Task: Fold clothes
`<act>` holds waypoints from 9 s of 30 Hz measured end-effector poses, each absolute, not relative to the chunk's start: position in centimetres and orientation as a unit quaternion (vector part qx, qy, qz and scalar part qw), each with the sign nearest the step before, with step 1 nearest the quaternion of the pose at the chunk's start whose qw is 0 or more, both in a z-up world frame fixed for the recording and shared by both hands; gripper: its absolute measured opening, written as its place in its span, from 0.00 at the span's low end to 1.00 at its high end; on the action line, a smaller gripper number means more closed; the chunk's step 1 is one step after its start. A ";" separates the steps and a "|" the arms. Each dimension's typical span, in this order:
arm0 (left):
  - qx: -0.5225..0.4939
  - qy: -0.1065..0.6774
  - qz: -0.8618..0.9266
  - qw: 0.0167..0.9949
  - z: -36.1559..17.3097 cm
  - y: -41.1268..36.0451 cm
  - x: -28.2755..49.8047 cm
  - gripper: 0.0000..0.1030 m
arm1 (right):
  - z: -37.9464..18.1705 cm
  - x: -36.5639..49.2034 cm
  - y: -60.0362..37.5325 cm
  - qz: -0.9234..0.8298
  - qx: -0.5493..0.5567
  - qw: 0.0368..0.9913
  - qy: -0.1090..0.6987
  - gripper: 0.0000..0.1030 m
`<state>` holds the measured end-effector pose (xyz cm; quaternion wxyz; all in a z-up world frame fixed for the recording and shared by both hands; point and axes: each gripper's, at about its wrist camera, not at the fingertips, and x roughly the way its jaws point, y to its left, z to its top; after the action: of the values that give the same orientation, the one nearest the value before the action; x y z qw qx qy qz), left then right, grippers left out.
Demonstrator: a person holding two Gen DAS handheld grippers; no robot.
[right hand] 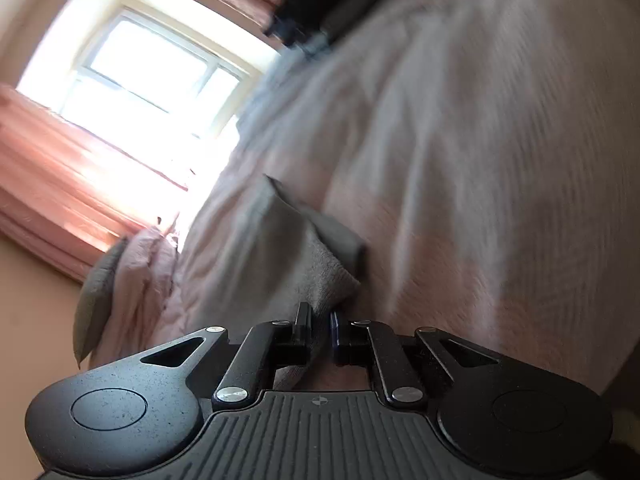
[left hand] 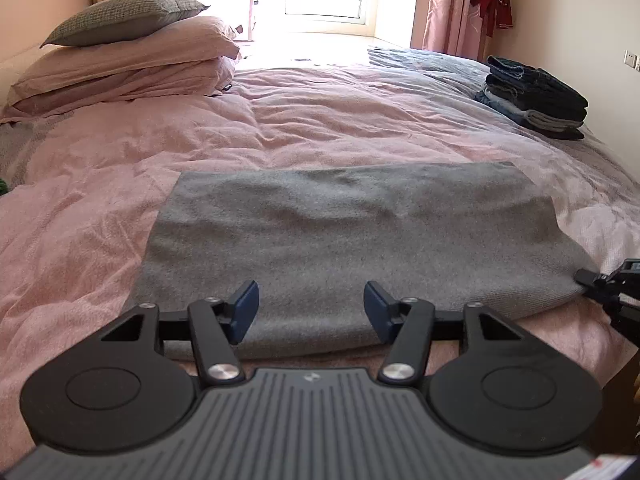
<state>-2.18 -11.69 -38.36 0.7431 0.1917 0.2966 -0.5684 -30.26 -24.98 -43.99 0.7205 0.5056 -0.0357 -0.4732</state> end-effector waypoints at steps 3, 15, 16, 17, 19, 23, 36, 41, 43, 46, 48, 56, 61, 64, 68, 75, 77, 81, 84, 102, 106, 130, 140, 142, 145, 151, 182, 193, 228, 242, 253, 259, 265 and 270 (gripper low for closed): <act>0.180 0.281 -0.582 0.742 -37.9 -12.8 -2.1 0.41 | -41.3 -28.5 -22.8 -0.502 0.369 0.782 0.016 0.04; 0.223 0.285 -0.586 0.725 -40.1 -27.4 -2.6 0.33 | -41.7 -28.1 -26.8 -0.536 0.376 0.742 0.141 0.26; 0.227 0.288 -0.580 0.727 -40.3 -28.9 -2.4 0.32 | -42.0 -27.5 -27.3 -0.534 0.379 0.742 0.144 0.27; 0.238 0.296 -0.574 0.725 -40.6 -30.5 -2.2 0.32 | -42.4 -27.7 -27.6 -0.533 0.385 0.739 0.146 0.27; 0.254 0.306 -0.566 0.722 -41.5 -32.7 -2.1 0.32 | -43.2 -27.9 -27.8 -0.528 0.396 0.737 0.142 0.27; 0.293 0.279 -0.570 0.715 -41.9 -31.1 -3.9 0.31 | -43.6 -27.9 -28.0 -0.523 0.399 0.740 0.142 0.27; 0.278 0.268 -0.607 0.694 -41.6 -14.8 -8.0 0.28 | -41.9 -28.7 -27.7 -0.502 0.382 0.762 0.147 0.54; 0.214 0.297 -0.619 0.695 -39.2 -14.2 -4.4 0.29 | -42.6 -28.7 -31.4 -0.457 0.377 0.794 0.138 0.61; 0.192 0.306 -0.607 0.708 -38.8 -14.6 -2.1 0.30 | -43.8 -28.5 -33.6 -0.432 0.397 0.799 0.130 0.61; 0.157 0.335 -0.585 0.722 -38.8 -15.1 2.0 0.31 | -45.0 -28.1 -36.0 -0.379 0.413 0.817 0.136 0.60; 0.135 0.364 -0.575 0.720 -39.2 -14.9 4.5 0.31 | -45.6 -28.3 -37.3 -0.341 0.436 0.823 0.131 0.60; 0.049 0.444 -0.579 0.682 -41.4 -13.4 9.3 0.31 | -47.8 -29.8 -38.7 -0.280 0.544 0.785 0.095 0.10; 0.070 0.425 -0.588 0.685 -40.8 -13.1 9.3 0.30 | -42.2 -26.3 -37.4 -0.381 0.484 0.768 0.174 0.08; 0.055 0.420 -0.582 0.694 -40.2 -12.1 10.6 0.31 | -36.2 -21.9 -35.2 -0.452 0.398 0.766 0.224 0.06; 0.017 0.425 -0.574 0.700 -39.2 -9.6 13.1 0.30 | -28.6 -12.4 -29.1 -0.477 0.212 0.809 0.269 0.06; -0.030 0.428 -0.547 0.719 -37.9 -3.7 17.4 0.31 | -28.6 5.5 -16.0 -0.417 -0.057 0.842 0.336 0.06; -0.039 0.433 -0.532 0.726 -37.9 -2.0 18.6 0.31 | -31.5 9.6 -13.3 -0.384 -0.091 0.846 0.360 0.06; -0.046 0.449 -0.505 0.736 -38.6 0.1 20.3 0.31 | -40.1 15.1 -10.6 -0.286 -0.074 0.850 0.436 0.47; -0.055 0.457 -0.503 0.732 -38.9 1.4 20.7 0.31 | -42.5 13.7 -9.6 -0.255 -0.036 0.858 0.445 0.48; 0.003 0.503 -0.601 0.621 -42.1 -16.6 19.5 0.31 | -41.1 -4.1 -28.5 -0.424 0.341 0.798 0.260 0.40; 0.001 0.520 -0.604 0.604 -43.3 -18.2 20.0 0.32 | -42.4 -4.8 -29.3 -0.407 0.373 0.796 0.250 0.40; 0.022 0.484 -0.596 0.641 -42.9 -15.2 20.4 0.10 | -42.6 2.0 -26.8 -0.392 0.199 0.834 0.334 0.20; 0.095 0.367 -0.629 0.679 -37.6 -20.3 19.0 0.11 | -39.9 3.4 -30.7 -0.347 0.184 0.883 0.258 0.20; 0.124 0.362 -0.632 0.673 -38.6 -22.9 17.9 0.12 | -40.8 5.0 -31.6 -0.342 0.162 0.886 0.268 0.20; 0.166 0.355 -0.604 0.695 -41.4 -25.4 17.2 0.14 | -43.0 6.7 -32.9 -0.346 0.130 0.880 0.298 0.19; 0.127 0.376 -0.587 0.706 -44.2 -24.7 18.9 0.12 | -45.2 6.4 -34.6 -0.337 0.160 0.875 0.308 0.19; 0.147 0.383 -0.515 0.752 -37.5 -4.0 5.9 0.42 | -40.1 -6.9 -15.1 -0.333 0.221 0.865 0.304 0.56; 0.173 0.354 -0.525 0.754 -34.7 -0.2 2.0 0.55 | -38.0 -10.1 -11.7 -0.336 0.237 0.864 0.289 0.58; -0.033 0.573 -0.596 0.561 -44.9 -15.6 21.8 0.55 | -48.3 -8.4 -33.6 -0.228 0.604 0.755 0.117 0.56; -0.028 0.504 -0.606 0.615 -41.6 -15.6 18.3 0.17 | -46.7 -10.5 -32.7 -0.200 0.541 0.810 0.106 0.17; -0.013 0.475 -0.634 0.611 -35.2 -23.1 8.6 0.16 | -40.1 -19.2 -41.2 -0.198 0.542 0.812 0.090 0.17; 0.006 0.507 -0.653 0.562 -29.0 -29.0 3.3 0.16 | -31.6 -25.4 -43.1 -0.264 0.563 0.778 0.096 0.17; 0.021 0.507 -0.686 0.522 -21.9 -35.6 -2.6 0.16 | -21.8 -31.2 -46.2 -0.325 0.558 0.760 0.078 0.17; 0.017 0.479 -0.723 0.498 -18.0 -43.2 -8.4 0.17 | -16.7 -37.3 -51.1 -0.356 0.531 0.767 0.046 0.17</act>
<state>-8.36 -43.16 -17.97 0.4976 0.0172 0.4786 -0.7232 -37.25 -51.11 -16.66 0.7674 0.5311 0.0456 -0.3562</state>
